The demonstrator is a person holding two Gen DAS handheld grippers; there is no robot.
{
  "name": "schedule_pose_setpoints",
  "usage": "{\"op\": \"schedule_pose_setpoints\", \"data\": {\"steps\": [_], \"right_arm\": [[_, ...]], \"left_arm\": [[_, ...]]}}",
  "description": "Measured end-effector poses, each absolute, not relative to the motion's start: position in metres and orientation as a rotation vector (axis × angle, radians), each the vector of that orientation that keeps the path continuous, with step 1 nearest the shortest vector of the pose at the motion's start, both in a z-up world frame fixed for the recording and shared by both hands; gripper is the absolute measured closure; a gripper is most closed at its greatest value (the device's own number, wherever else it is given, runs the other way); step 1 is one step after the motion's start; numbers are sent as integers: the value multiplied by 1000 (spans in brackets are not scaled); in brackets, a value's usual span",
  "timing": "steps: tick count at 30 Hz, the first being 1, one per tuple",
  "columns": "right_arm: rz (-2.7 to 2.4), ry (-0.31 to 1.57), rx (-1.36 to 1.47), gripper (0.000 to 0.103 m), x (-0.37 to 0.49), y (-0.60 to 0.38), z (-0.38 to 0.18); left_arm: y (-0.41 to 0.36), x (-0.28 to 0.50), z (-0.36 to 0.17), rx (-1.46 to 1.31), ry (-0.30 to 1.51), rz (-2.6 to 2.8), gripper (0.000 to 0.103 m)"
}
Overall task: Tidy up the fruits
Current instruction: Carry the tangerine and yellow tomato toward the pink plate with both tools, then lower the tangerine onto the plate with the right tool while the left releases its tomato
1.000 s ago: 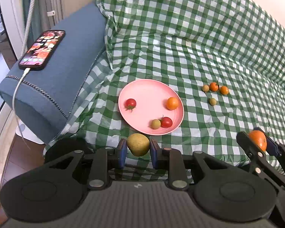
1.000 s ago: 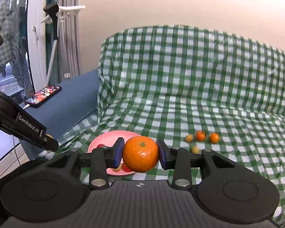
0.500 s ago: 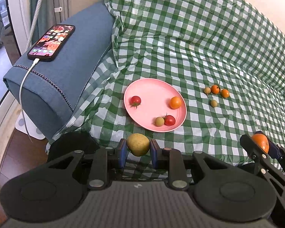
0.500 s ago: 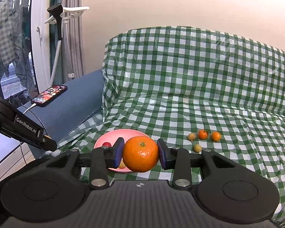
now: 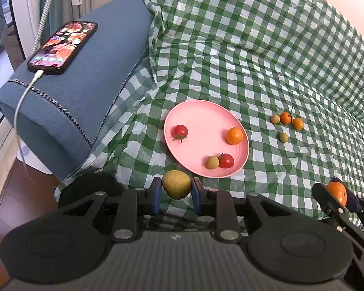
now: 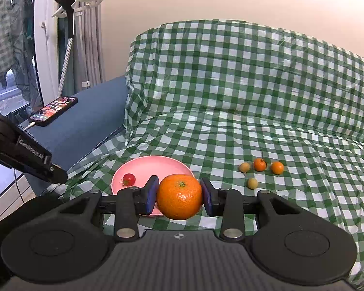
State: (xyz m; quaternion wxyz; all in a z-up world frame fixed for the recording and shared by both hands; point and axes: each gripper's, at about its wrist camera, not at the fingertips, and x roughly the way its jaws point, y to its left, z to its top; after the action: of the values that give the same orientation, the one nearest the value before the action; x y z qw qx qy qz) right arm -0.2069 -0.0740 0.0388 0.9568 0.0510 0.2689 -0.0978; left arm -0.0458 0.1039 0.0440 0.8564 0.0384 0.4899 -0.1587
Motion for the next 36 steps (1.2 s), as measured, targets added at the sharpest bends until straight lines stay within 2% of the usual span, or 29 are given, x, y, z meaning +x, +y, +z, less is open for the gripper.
{"op": "schedule_pose_setpoints", "data": {"steps": [13, 36], "right_arm": [[-149, 601, 75, 64, -150, -75, 17], [-113, 757, 51, 64, -39, -94, -57]], "left_arm": [[77, 1, 10, 90, 1087, -329, 74], [35, 85, -64, 171, 1160, -289, 74]]}}
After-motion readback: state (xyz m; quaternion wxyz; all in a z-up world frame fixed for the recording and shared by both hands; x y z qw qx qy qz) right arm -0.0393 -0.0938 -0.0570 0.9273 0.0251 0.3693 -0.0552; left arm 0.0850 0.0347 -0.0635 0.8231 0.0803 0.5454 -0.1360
